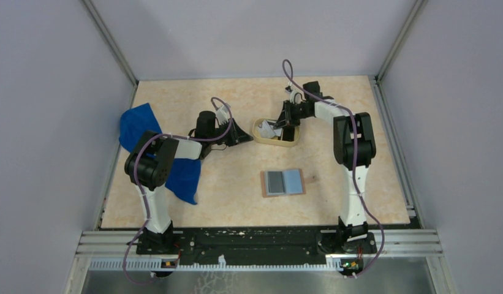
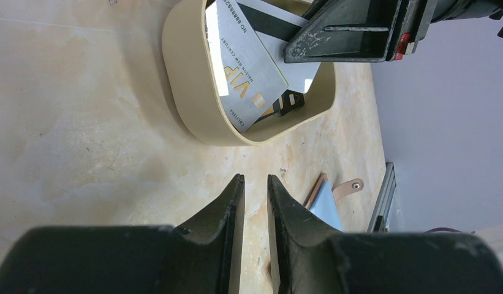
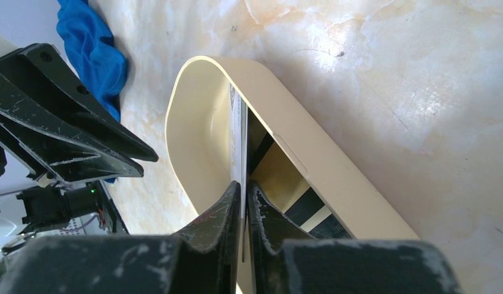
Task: Put the credit cards into the card holder
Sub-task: Pick up the credit card from the storage box.
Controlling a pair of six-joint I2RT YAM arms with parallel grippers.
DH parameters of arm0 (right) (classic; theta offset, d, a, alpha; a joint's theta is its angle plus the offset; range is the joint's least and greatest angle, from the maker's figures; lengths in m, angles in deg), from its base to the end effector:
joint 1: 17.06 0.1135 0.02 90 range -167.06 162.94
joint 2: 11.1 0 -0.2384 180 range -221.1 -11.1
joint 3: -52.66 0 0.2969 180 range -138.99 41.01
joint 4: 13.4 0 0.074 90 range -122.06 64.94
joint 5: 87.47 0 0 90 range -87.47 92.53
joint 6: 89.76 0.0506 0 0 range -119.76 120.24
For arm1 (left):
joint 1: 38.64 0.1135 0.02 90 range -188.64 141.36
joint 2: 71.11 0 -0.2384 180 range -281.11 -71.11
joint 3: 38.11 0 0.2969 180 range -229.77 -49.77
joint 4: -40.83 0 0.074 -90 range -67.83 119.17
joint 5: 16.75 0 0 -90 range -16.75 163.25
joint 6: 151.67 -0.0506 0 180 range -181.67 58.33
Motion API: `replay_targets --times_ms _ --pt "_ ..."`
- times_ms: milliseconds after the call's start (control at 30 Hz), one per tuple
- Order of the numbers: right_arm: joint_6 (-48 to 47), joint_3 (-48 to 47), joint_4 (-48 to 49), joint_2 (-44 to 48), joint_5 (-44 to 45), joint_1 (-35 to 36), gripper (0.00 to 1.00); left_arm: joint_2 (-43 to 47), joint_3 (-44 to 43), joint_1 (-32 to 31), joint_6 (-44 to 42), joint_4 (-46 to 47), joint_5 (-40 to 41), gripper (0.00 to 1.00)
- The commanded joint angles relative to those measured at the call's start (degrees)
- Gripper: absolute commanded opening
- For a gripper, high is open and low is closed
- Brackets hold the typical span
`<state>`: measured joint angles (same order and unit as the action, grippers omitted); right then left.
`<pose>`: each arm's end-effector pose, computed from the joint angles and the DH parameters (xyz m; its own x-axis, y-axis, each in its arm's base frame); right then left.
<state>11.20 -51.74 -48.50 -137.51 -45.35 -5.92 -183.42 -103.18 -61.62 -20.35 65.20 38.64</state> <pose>0.4788 0.1325 0.1035 -0.9086 -0.0490 -0.4147 -0.3586 0.6005 0.7147 0.3742 -0.1899 0.0711 -0.7990 -0.2514 -0.5462 0.3669 0.5158 -0.7741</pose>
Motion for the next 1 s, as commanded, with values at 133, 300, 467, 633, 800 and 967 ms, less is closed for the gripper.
replay_targets --times_ms 133,300,467,633,800,967 --pt "-3.47 -2.74 -0.55 6.23 1.44 -0.61 0.00 2.88 1.79 0.31 0.12 3.65 -0.77 0.26" --pt "-6.34 -3.84 -2.68 7.85 4.01 -0.68 0.00 3.91 3.71 0.58 0.78 6.35 -0.63 0.26" --pt "-9.50 -5.30 -5.16 8.67 5.95 -0.67 0.00 4.82 5.60 0.96 1.37 9.17 -0.58 0.26" --pt "-13.61 -6.41 -7.42 9.96 7.18 -0.67 0.00 6.56 9.07 1.34 2.32 13.96 -0.07 0.26" --pt "-16.54 -7.53 -9.11 11.52 8.09 -0.68 0.00 8.72 13.55 1.82 3.44 20.97 0.49 0.27" --pt "-19.25 -8.76 -11.28 14.11 7.41 -0.68 0.00 9.04 20.47 3.49 8.90 39.55 -1.29 0.30"
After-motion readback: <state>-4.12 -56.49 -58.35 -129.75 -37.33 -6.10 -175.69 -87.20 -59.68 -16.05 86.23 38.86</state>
